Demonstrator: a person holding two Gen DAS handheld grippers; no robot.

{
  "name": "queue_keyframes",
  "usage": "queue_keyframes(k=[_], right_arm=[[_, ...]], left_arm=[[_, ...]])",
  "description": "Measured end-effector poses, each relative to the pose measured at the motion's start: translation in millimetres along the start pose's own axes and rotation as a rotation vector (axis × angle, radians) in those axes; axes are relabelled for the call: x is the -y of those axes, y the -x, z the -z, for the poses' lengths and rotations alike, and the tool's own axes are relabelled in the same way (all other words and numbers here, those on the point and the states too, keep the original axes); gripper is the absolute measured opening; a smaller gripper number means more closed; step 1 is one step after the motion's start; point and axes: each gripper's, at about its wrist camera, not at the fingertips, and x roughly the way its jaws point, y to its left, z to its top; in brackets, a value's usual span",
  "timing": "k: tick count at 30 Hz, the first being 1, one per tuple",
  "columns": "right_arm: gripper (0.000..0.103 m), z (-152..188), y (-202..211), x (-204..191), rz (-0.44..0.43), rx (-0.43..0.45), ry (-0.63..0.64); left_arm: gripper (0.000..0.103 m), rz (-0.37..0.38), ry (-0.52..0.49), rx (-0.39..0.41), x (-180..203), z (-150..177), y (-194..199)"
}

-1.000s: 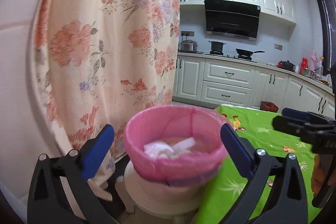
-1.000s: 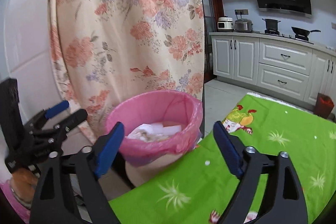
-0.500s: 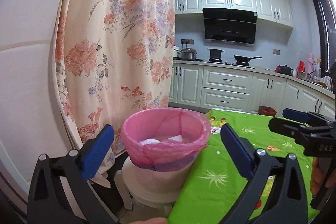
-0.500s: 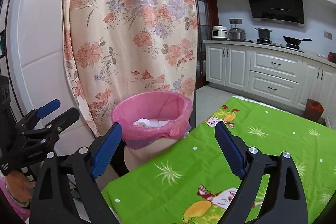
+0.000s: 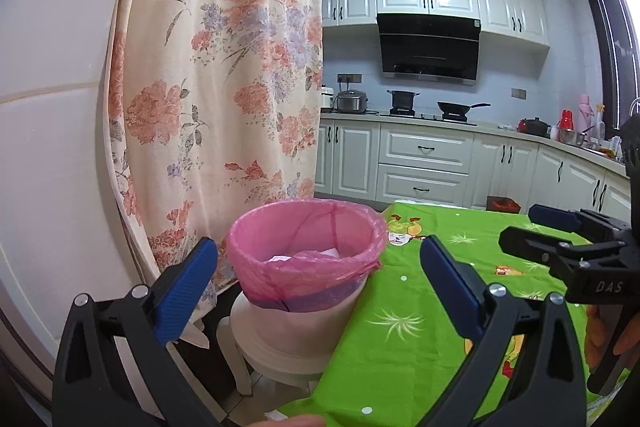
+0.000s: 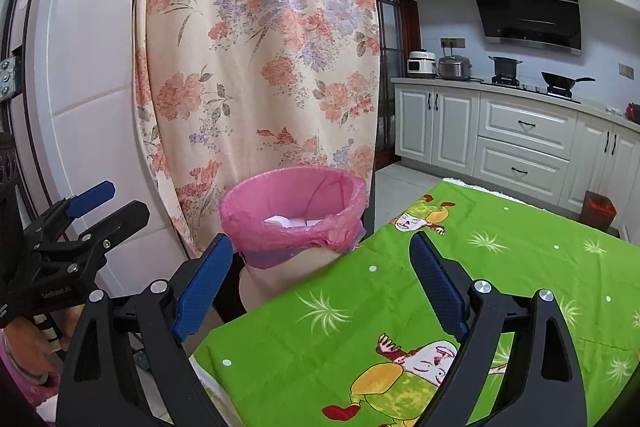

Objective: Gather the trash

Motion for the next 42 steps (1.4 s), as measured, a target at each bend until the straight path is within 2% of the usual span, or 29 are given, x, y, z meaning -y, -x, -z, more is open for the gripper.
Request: queue_keyframes(k=[42], right_arm=[[0.085,4.0,-0.3,-5.2,0.005,-0.004,0.017]], left_arm=[[0.098,0.006,-0.005,-0.021,-1.7,3.4,-2.6]])
